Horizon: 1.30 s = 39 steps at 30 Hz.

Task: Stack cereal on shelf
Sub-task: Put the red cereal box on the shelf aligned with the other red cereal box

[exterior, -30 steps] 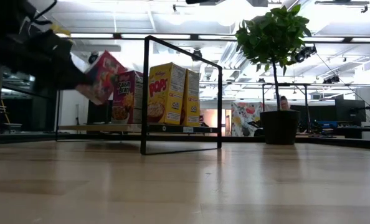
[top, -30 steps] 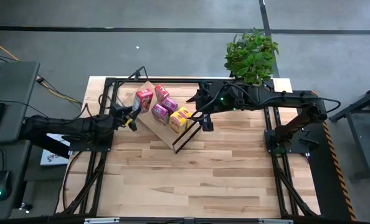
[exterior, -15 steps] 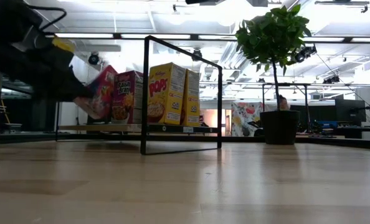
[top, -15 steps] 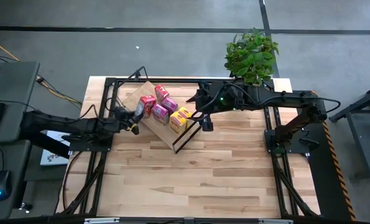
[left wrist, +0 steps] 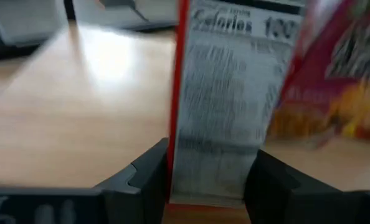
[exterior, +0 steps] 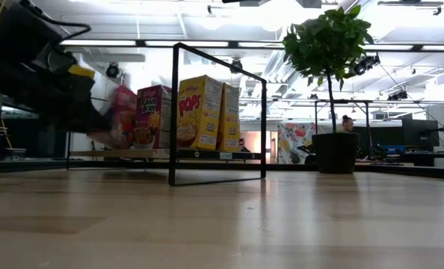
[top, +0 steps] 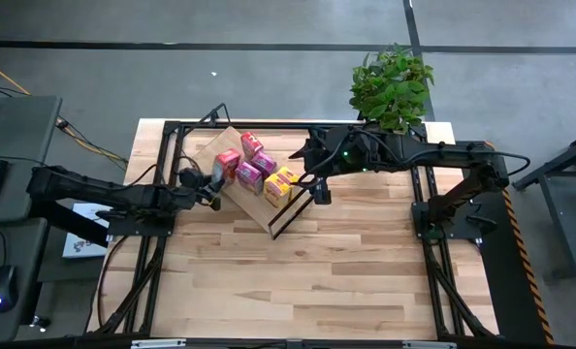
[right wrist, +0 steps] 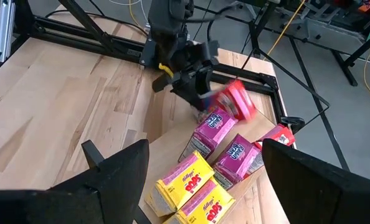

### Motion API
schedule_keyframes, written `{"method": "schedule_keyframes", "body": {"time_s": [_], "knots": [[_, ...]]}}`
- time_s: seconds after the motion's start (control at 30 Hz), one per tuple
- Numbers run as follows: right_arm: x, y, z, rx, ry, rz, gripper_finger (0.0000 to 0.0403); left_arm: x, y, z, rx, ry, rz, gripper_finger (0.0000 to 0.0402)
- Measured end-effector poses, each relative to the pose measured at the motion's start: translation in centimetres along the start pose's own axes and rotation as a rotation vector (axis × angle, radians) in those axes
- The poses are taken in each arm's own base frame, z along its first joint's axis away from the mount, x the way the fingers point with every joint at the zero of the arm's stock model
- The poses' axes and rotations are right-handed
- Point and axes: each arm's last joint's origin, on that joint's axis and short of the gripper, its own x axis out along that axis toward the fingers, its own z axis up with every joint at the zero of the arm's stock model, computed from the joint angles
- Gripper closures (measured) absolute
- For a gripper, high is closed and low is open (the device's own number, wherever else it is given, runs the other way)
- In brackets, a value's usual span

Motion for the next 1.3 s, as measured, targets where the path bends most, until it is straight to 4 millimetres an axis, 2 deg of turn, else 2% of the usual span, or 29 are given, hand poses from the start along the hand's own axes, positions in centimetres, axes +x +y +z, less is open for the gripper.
{"method": "schedule_keyframes", "body": {"time_s": [0.2,0.5,1.0,1.3], "knots": [[0.0,0.0,0.0,0.0,0.0,-0.001,0.0098,0.0,0.0,-0.4,0.019,0.066,-0.055,0.0237],[0.0,0.0,0.0,0.0,-0.001,-0.001,0.0098,0.0,0.0,-0.4,0.021,0.069,-0.063,0.022],[0.0,0.0,0.0,0.001,0.0,-0.001,0.0098,0.0,-0.5,0.2,0.09,0.012,-0.103,0.0129],[0.0,0.0,0.0,0.0,0.0,-0.001,0.0098,-0.2,-0.7,0.6,0.126,0.031,-0.113,0.0121]]}}
